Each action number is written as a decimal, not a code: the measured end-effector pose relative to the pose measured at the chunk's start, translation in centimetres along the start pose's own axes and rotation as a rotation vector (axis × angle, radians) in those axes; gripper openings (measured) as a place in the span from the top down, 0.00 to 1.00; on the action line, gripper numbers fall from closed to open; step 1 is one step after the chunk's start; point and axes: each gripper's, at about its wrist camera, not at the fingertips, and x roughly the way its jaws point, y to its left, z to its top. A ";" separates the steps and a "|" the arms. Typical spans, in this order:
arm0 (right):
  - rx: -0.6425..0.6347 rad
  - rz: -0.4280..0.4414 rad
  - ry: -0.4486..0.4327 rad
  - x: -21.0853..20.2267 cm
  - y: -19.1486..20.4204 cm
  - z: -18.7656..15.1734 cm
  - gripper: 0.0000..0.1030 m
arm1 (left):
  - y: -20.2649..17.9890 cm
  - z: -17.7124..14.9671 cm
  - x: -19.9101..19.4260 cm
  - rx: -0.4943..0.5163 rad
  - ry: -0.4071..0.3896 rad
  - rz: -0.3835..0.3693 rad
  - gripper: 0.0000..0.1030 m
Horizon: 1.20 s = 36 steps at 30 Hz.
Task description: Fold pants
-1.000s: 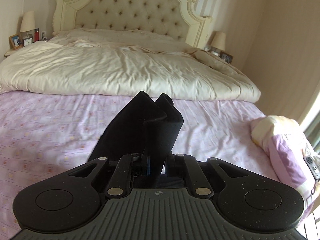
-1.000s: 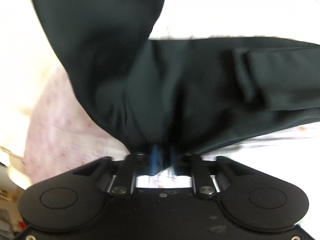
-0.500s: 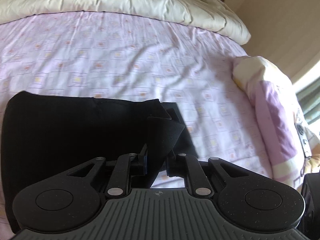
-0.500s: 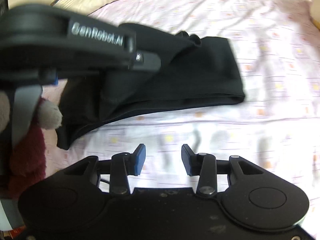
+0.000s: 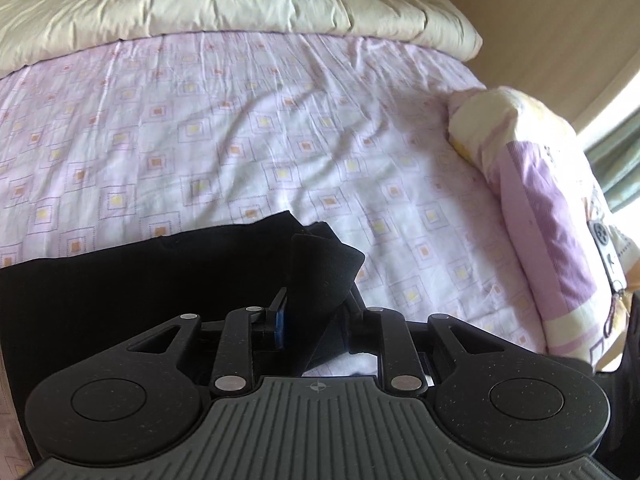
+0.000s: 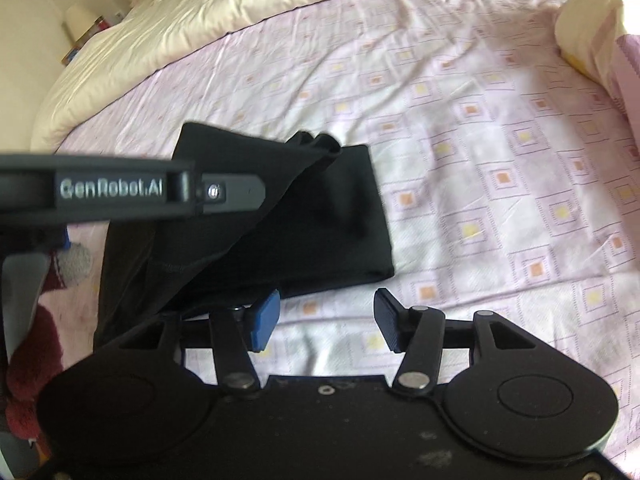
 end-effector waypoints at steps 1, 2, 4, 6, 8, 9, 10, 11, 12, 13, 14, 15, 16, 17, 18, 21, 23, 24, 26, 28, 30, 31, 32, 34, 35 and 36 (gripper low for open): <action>0.008 -0.008 0.000 0.1 -0.1 0.2 0.46 | 0.0 0.1 0.1 0.002 0.005 -0.002 0.78; 0.015 -0.018 0.003 0.2 -0.3 0.4 0.46 | -0.1 0.3 0.3 0.000 0.007 -0.004 0.78; 0.024 -0.041 0.011 0.3 -0.7 0.4 0.46 | 0.0 0.7 0.6 -0.025 0.014 -0.020 0.77; 0.032 -0.056 0.017 0.4 -1.1 0.3 0.46 | 0.2 1.2 0.9 -0.057 0.015 -0.052 0.67; 0.034 -0.071 0.025 0.7 -1.2 -0.3 0.46 | 0.7 1.5 1.1 -0.095 0.026 -0.122 0.50; 0.033 -0.078 0.027 0.4 -1.1 -0.3 0.46 | 0.9 1.6 1.2 -0.115 0.034 -0.176 0.43; 0.033 -0.087 0.025 0.0 -1.3 -0.1 0.45 | 1.2 1.6 1.1 -0.126 0.039 -0.218 0.41; 0.036 -0.101 0.020 -0.2 -1.4 0.1 0.46 | 1.3 1.6 1.0 -0.122 0.039 -0.221 0.40; 0.039 -0.123 0.014 -0.3 -1.7 0.3 0.45 | 1.4 1.3 0.5 -0.103 0.026 -0.188 0.40; 0.047 -0.137 0.003 -0.4 -2.0 0.7 0.45 | 1.5 1.0 -0.3 -0.076 -0.006 -0.160 0.40; 0.058 -0.142 -0.012 -0.7 -2.3 1.0 0.45 | 1.7 0.8 -1.3 -0.054 -0.048 -0.151 0.40; 0.069 -0.142 -0.028 -0.9 -2.6 1.3 0.45 | 2.0 0.6 -2.4 -0.043 -0.081 -0.147 0.40; 0.079 -0.139 -0.045 -0.9 -2.8 1.8 0.44 | 2.4 0.2 -3.4 -0.038 -0.108 -0.137 0.40; 0.085 -0.130 -0.060 -0.9 -3.0 2.3 0.42 | 2.9 -0.1 -4.2 -0.037 -0.130 -0.117 0.40; 0.089 -0.109 -0.073 -0.9 -3.0 2.7 0.40 | 3.4 -0.3 -4.9 -0.040 -0.143 -0.093 0.40; 0.084 -0.043 -0.097 -0.6 -2.4 4.1 0.35 | 5.4 -1.2 -5.8 -0.067 -0.146 -0.015 0.40; 0.056 -0.010 -0.100 0.1 -1.4 5.1 0.35 | 7.1 -2.0 -6.1 -0.098 -0.130 0.021 0.40; 0.032 0.000 -0.098 0.5 -0.8 5.5 0.34 | 8.0 -2.5 -6.1 -0.118 -0.115 0.043 0.40; -0.030 0.020 -0.091 1.6 0.6 6.4 0.34 | 9.8 -3.3 -6.0 -0.157 -0.087 0.086 0.40; -0.094 0.032 -0.072 3.1 1.9 7.2 0.34 | 11.5 -4.1 -6.3 -0.203 -0.068 0.117 0.40; -0.146 0.014 -0.029 5.2 2.7 8.0 0.34 | 13.0 -4.7 -6.4 -0.257 -0.038 0.147 0.40; -0.163 0.013 -0.010 5.9 3.0 8.3 0.34 | 13.7 -4.9 -6.4 -0.283 -0.024 0.156 0.40; -0.175 0.016 0.006 6.6 3.2 8.5 0.34 | 14.3 -5.2 -6.5 -0.305 -0.010 0.166 0.40; -0.199 0.021 0.025 7.6 3.6 8.9 0.34 | 15.2 -5.5 -6.5 -0.331 0.014 0.187 0.40; -0.210 0.029 0.036 8.0 3.8 9.0 0.35 | 15.4 -5.6 -6.6 -0.335 0.020 0.193 0.40; -0.217 0.031 0.044 8.2 4.0 9.2 0.37 | 15.6 -5.7 -6.6 -0.336 0.027 0.196 0.40</action>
